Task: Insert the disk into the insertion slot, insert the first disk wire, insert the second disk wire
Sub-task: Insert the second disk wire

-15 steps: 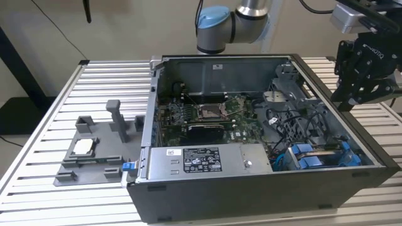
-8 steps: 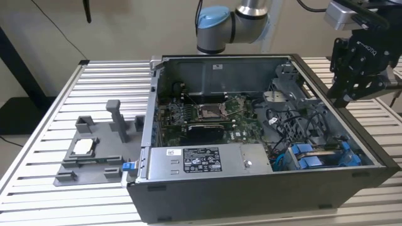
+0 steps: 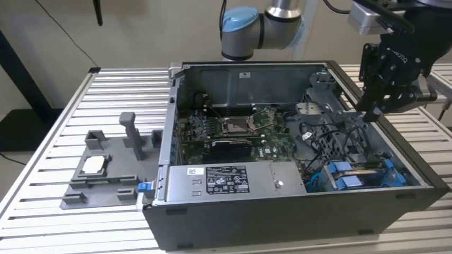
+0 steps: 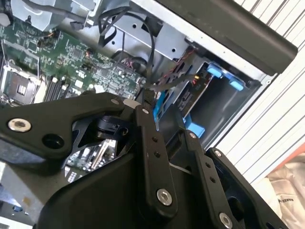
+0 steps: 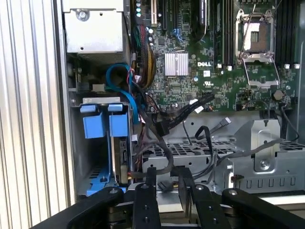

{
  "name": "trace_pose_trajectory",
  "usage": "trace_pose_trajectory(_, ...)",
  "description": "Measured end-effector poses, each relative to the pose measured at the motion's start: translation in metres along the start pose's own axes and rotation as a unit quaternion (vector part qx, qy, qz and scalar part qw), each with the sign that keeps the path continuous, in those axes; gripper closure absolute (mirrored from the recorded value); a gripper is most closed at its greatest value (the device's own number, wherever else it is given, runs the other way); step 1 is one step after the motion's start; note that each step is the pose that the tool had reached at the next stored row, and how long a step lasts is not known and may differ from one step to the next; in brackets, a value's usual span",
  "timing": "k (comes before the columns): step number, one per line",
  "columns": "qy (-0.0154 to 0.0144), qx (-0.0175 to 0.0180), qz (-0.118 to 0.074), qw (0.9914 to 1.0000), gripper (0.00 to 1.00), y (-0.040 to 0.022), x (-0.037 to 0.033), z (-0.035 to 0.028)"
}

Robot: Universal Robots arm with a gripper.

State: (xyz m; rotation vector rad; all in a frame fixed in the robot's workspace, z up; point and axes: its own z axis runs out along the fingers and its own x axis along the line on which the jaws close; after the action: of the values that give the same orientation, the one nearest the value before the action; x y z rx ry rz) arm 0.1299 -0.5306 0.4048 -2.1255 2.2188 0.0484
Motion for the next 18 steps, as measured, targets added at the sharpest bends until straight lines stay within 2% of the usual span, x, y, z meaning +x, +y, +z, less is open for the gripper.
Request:
trace_pose_trajectory(6,-0.0001,0.0008,0.000,1.00000,0.67,0.0211,0.0009,0.0001)
trace_pose_trajectory(8,-0.0001,0.0008,0.000,1.00000,0.67,0.0258,0.0011,0.0002)
trace_pose_trajectory(12,-0.0001,0.0009,0.000,1.00000,0.67,0.0308,0.0014,0.0002)
trace_pose_trajectory(18,0.0000,0.0008,0.000,1.00000,0.67,0.0317,0.0014,0.0002)
